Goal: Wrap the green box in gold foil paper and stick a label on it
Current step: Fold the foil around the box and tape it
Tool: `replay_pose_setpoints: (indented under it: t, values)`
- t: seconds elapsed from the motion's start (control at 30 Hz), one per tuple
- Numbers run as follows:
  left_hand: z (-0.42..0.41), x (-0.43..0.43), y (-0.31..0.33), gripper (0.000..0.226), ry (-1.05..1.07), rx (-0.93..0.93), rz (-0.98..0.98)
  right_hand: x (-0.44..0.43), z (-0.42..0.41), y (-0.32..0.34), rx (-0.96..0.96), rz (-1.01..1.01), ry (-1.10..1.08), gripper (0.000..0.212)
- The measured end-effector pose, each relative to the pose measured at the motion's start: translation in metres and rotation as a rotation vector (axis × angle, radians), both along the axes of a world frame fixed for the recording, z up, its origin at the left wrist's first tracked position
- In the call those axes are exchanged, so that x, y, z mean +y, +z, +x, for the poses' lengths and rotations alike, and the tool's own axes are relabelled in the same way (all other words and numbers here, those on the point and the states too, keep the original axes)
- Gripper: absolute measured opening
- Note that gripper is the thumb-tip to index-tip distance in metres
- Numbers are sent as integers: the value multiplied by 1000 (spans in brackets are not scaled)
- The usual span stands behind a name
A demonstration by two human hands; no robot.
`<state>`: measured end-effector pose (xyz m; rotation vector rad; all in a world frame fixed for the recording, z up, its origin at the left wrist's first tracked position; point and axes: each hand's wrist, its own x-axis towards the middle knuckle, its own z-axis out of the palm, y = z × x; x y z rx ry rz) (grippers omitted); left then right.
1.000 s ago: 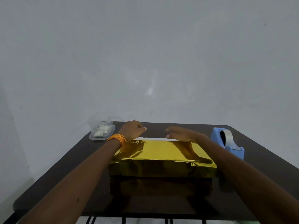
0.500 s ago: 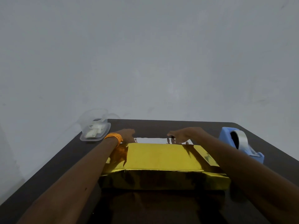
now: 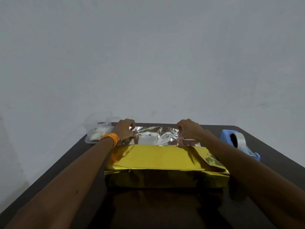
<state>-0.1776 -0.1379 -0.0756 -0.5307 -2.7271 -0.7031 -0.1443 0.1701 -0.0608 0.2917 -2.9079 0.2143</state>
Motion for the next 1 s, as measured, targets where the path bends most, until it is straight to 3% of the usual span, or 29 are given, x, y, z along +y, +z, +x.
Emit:
replay_pose_setpoints:
  t: [0.13, 0.27, 0.4, 0.53, 0.9, 1.0]
  values:
    - [26, -5, 25, 33, 17, 109, 217, 5, 25, 21, 148, -80, -38, 26]
    - [59, -16, 39, 30, -75, 116, 306, 16, 56, 29, 196, -263, -12, 7]
    - [94, -25, 42, 23, -164, 115, 395, 28, 91, 30, 228, -327, 142, 12]
    - [125, -33, 39, 23, -200, 127, 276, 33, 123, 24, 209, -317, 229, 13]
    - [179, -39, 10, 24, -143, 63, 28, 31, 156, -8, 111, -125, 201, 26]
    - [185, -46, 11, 34, -128, 17, -35, 33, 165, -4, 65, -108, 180, 35]
